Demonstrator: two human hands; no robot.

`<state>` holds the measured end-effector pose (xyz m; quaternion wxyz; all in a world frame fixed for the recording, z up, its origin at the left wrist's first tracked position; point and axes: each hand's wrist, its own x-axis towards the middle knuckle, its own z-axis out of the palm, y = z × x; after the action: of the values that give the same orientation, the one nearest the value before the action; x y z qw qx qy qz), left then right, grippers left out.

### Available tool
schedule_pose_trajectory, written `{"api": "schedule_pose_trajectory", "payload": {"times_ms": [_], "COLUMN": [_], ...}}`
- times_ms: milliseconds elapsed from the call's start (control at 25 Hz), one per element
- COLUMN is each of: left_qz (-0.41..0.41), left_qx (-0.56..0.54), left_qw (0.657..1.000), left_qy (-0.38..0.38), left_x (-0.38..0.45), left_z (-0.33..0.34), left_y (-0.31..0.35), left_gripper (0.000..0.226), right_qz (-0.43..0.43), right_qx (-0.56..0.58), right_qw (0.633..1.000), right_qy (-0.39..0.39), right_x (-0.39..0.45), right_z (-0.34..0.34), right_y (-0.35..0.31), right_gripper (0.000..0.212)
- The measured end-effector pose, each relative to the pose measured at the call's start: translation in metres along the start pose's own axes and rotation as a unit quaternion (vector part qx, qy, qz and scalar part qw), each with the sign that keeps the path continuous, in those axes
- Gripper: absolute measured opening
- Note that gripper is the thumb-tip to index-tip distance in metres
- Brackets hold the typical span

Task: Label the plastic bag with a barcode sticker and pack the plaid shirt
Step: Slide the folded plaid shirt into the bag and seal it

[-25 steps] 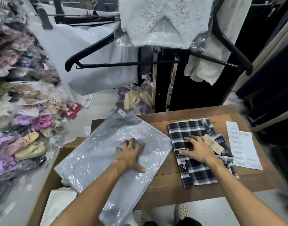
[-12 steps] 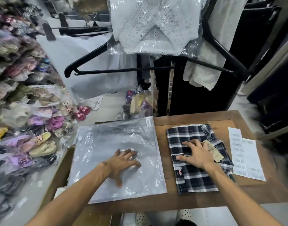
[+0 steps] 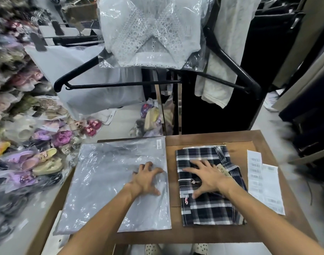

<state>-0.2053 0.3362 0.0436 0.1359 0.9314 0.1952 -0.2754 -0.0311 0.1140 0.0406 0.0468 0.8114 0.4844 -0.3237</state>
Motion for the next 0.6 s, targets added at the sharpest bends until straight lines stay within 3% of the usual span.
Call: {"api": "schedule_pose_trajectory", "payload": {"times_ms": [120,200,360,440,600], "left_qz": [-0.002,-0.016,-0.069,-0.085,-0.099], "left_qx": [0.008,-0.008,-0.040,-0.074,-0.171], "left_qw": [1.000,1.000,0.990,0.991,0.980], "left_qy": [-0.004,0.023,0.114,0.072,0.002], "left_x": [-0.002,-0.003,0.005,0.011,0.014], "left_z": [0.005,0.005,0.000,0.000,0.006], "left_y": [0.004,0.009,0.036,0.046,0.042], "left_gripper": [0.090,0.075,0.043,0.036,0.030], "right_qz": [-0.014,-0.047,-0.200,-0.259,-0.303], "right_qx": [-0.021,-0.075,-0.113,-0.149,-0.237], "right_qw": [1.000,0.996,0.973,0.954,0.922], "right_qy": [-0.003,0.010,0.017,-0.007,-0.035], "right_x": [0.003,0.004,0.005,0.006,0.012], "right_z": [0.000,-0.009,-0.021,-0.018,-0.003], "right_y": [0.002,-0.004,-0.028,-0.041,-0.064], "right_gripper": [0.115,0.108,0.069,0.054,0.052]}}
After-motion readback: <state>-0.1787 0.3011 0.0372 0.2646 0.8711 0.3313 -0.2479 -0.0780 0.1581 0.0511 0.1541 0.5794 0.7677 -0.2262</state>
